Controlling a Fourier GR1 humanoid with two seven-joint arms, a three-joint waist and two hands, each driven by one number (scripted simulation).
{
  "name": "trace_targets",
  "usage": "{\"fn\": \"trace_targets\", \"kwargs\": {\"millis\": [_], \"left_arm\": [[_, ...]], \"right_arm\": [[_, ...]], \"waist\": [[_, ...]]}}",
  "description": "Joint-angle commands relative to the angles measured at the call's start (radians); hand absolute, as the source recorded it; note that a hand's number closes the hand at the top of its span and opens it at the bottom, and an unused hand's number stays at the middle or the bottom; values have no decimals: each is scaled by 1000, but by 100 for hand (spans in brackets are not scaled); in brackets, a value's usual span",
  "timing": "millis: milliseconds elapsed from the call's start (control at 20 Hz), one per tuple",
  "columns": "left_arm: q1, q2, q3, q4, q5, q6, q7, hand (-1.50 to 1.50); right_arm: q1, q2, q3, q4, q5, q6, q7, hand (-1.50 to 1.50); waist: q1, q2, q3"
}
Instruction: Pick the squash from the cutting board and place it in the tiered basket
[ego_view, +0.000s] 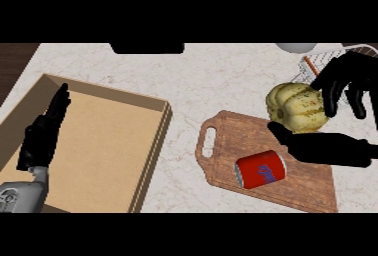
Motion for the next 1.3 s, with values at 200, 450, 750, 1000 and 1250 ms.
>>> {"fn": "trace_targets", "kwargs": {"millis": [200, 450, 750, 1000, 1250], "left_arm": [[-22, -22, 25, 49, -6, -29, -29, 0], [-11, -59, 6, 49, -50, 0, -51, 0], [-11, -37, 11, 1, -42, -25, -1, 0], [-12, -40, 42, 20, -36, -39, -19, 0], [1, -56, 19, -36, -53, -47, 24, 0]], "right_arm": [[-79, -99, -220, 206, -154, 85, -217, 150], [-150, -108, -136, 394, 36, 0, -332, 150], [-146, -256, -119, 562, 237, -70, -446, 150], [-214, -261, -158, 763, 287, -150, -547, 150], [-243, -276, -182, 978, 265, -196, -756, 150]], "waist": [[7, 4, 0], [16, 7, 0], [21, 9, 0], [16, 6, 0], [24, 7, 1]]}}
